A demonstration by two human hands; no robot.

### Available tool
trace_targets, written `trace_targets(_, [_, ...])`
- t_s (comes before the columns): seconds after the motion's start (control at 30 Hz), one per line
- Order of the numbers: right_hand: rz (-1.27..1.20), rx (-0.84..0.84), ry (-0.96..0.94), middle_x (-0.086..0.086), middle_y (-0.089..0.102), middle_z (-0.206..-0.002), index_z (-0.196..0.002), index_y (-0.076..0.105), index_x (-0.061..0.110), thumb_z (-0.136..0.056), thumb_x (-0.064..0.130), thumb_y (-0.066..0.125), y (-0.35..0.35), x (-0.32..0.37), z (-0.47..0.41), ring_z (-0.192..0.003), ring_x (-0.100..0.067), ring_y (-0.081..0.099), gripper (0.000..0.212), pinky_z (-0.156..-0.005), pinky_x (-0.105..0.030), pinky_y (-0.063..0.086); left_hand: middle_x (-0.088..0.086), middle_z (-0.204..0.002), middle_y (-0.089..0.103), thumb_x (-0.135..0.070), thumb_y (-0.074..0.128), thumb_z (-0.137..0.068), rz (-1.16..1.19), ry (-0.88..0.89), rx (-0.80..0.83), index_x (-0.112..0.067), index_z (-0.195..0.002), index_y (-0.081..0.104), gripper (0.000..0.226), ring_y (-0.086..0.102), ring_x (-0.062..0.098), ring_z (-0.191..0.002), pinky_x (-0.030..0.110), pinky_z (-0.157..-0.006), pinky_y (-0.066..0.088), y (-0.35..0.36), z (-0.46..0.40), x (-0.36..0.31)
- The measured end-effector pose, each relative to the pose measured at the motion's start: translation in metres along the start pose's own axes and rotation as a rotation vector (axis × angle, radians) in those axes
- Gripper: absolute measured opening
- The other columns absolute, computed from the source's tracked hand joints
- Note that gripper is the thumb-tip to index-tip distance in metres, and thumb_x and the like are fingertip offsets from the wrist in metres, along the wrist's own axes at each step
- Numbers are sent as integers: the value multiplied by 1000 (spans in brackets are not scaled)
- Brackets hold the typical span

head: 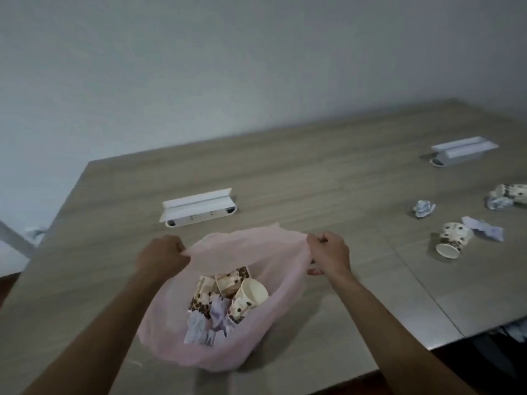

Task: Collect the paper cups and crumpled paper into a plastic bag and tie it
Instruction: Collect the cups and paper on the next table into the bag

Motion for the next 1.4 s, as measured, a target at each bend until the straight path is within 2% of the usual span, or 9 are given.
trace_targets(0.3, [-142, -252, 105, -11, 62, -74, -69, 58, 13, -85, 23, 61, -159, -39, -98, -58, -22, 61, 20, -45, -36, 58, -6, -72, 74, -20, 67, -82, 240, 197, 109, -21, -77, 66, 5, 69, 19, -74, 30, -72, 54, 24, -44, -224])
trace_targets(0.5, [-176, -245, 154, -10, 63, -71, -69, 58, 16, -85, 22, 60, -273, -61, -159, -58, -27, 65, 17, -50, -41, 60, -2, -63, 73, -17, 65, -81, 434, 232, 120, -17, -76, 68, 6, 71, 17, -57, 40, -68, 61, 45, -48, -372])
trace_targets(0.6, [-156, -227, 146, -8, 59, -67, -68, 57, 16, -86, 21, 58, -324, -65, -188, -54, -23, 58, 19, -50, -36, 58, -1, -64, 73, -26, 62, -74, 485, 245, 115, -18, -76, 70, 11, 71, 20, -61, 41, -68, 61, 52, -46, -439])
trace_targets(0.7, [-137, -148, 143, -8, 59, -74, -79, 61, 11, -86, 24, 58, -362, -74, -215, -66, -27, 61, 15, -64, -48, 62, -4, -65, 74, -37, 53, -66, 510, 231, 117, -21, -78, 70, 26, 71, 22, -67, 41, -71, 61, 62, -48, -483])
trace_targets(0.87, [-262, -120, 350, -12, 68, -97, -98, 63, 11, -92, 31, 46, -401, -122, -255, -75, -33, 65, 27, -66, -48, 61, 4, -112, 70, -49, 67, -82, 399, 230, 37, -26, -114, 66, 40, 65, 27, -102, 36, -88, 52, 78, -51, -524])
trace_targets(0.97, [-94, -127, 455, -12, 66, -117, -123, 55, 13, -79, 49, 58, -402, -171, -276, -87, -30, 69, 57, -64, -45, 62, -4, -106, 62, -47, 78, -75, 402, 287, 11, -24, -122, 59, 56, 60, 20, -97, 34, -82, 47, 79, -46, -532])
trace_targets(1.07, [-71, -58, 511, -16, 54, -132, -141, 36, 6, -78, 52, 72, -381, -196, -282, -105, -36, 62, 86, -46, -35, 53, -7, -99, 62, -41, 78, -77, 372, 361, -69, -25, -111, 62, 40, 59, 18, -89, 32, -76, 48, 76, -43, -533])
trace_targets(1.27, [-9, -78, 485, -20, 65, -114, -120, 57, 0, -83, 37, 70, -355, -225, -300, -91, -35, 65, 53, -74, -46, 61, 0, -86, 72, -32, 61, -89, 465, 345, -76, -19, -94, 72, 18, 67, 22, -81, 33, -73, 53, 78, -48, -521])
trace_targets(1.4, [-30, -185, 437, -22, 71, -102, -103, 67, -3, -84, 46, 66, -365, -226, -296, -88, -37, 68, 52, -82, -48, 58, 0, -85, 69, -23, 59, -92, 546, 365, -74, -13, -93, 71, 16, 62, 20, -81, 28, -70, 39, 77, -52, -530])
Point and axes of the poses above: each hand's wrist, its own z-axis away from the middle knuckle, its own y-axis out of the palm, x = y × z, the point moved 6 cm from there along -z, towards the middle knuckle
